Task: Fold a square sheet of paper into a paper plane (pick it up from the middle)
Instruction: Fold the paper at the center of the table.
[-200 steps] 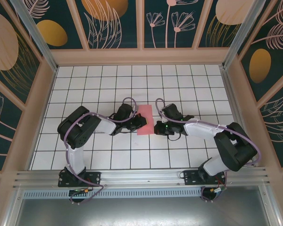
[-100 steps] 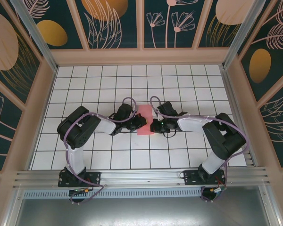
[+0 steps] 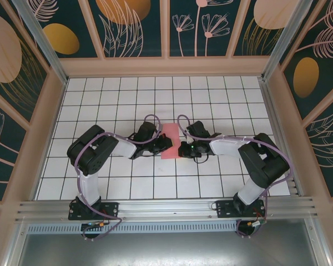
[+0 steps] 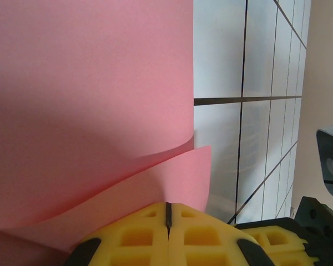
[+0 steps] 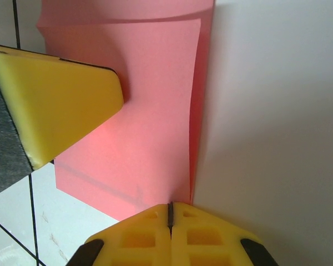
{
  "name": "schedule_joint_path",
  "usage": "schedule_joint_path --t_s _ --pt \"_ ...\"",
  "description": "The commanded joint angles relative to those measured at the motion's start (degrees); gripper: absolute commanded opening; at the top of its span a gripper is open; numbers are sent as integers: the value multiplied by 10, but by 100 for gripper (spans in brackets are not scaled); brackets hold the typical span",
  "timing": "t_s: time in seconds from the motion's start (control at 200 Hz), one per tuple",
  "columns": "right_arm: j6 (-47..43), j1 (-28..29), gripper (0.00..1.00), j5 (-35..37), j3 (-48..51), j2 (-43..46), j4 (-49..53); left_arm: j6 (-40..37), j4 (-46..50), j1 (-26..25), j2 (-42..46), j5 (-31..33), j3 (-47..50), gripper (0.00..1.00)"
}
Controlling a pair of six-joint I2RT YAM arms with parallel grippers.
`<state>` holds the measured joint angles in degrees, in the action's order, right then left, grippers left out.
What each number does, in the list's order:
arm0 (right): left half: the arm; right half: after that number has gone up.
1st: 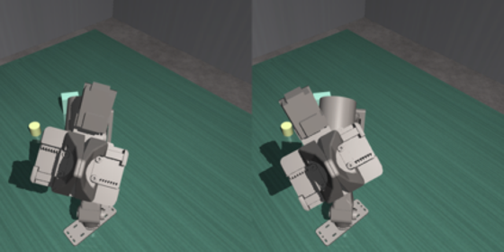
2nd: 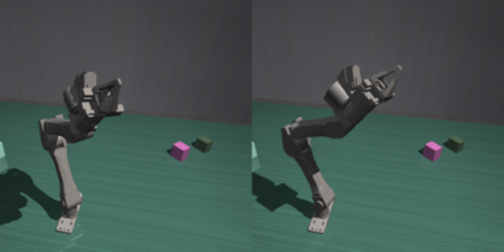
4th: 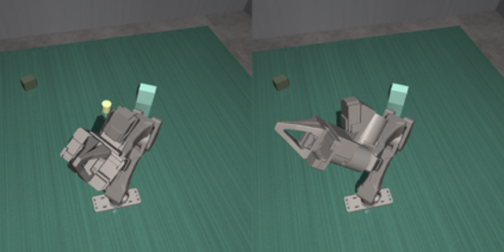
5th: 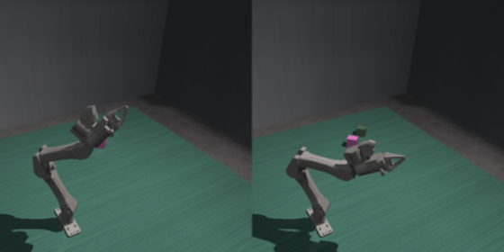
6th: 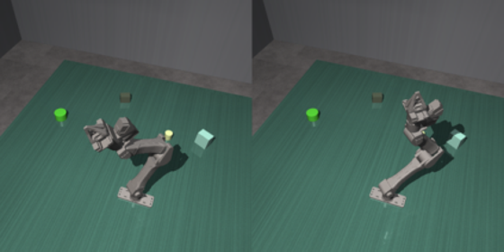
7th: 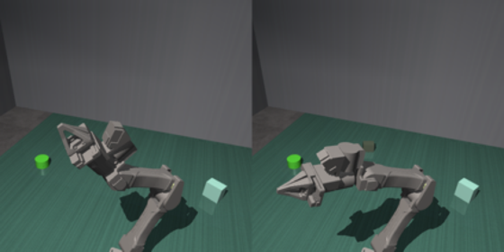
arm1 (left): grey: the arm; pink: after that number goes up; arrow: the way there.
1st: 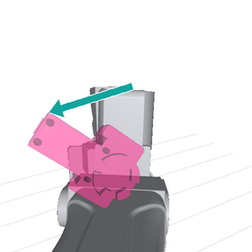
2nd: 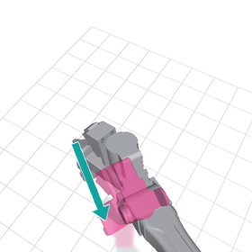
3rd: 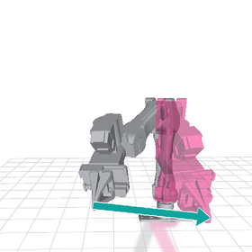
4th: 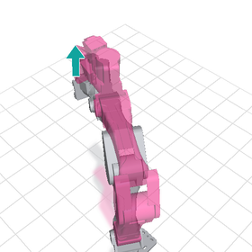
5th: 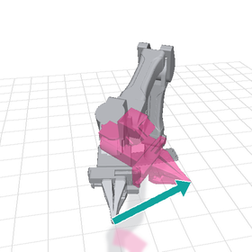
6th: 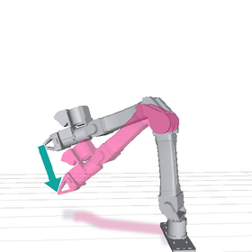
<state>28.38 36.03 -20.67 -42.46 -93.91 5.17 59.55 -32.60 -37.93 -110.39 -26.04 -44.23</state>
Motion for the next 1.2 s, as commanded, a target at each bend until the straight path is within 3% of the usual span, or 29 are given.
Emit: schedule_joint_path --t_s 0.0,0.125,0.245,0.355,0.515,0.661,1.196 --pt "-11 -3 0 21 18 -6 34 -23 41 6 31 14 17 1" --pt "-10 -4 0 25 17 -10 36 -32 46 6 64 10 19 17" --pt "-11 -3 0 30 16 -14 39 -35 45 -1 67 -1 16 21" --pt "-9 -3 0 29 16 -16 38 -44 69 -19 64 14 -4 20" --pt "-8 -3 0 29 15 -18 39 -43 96 -39 57 53 -15 11" --pt "-8 -3 0 29 16 -19 41 -39 91 -46 50 51 -16 6" --pt "-12 -2 0 34 14 -29 48 -37 90 -55 11 44 -23 6"
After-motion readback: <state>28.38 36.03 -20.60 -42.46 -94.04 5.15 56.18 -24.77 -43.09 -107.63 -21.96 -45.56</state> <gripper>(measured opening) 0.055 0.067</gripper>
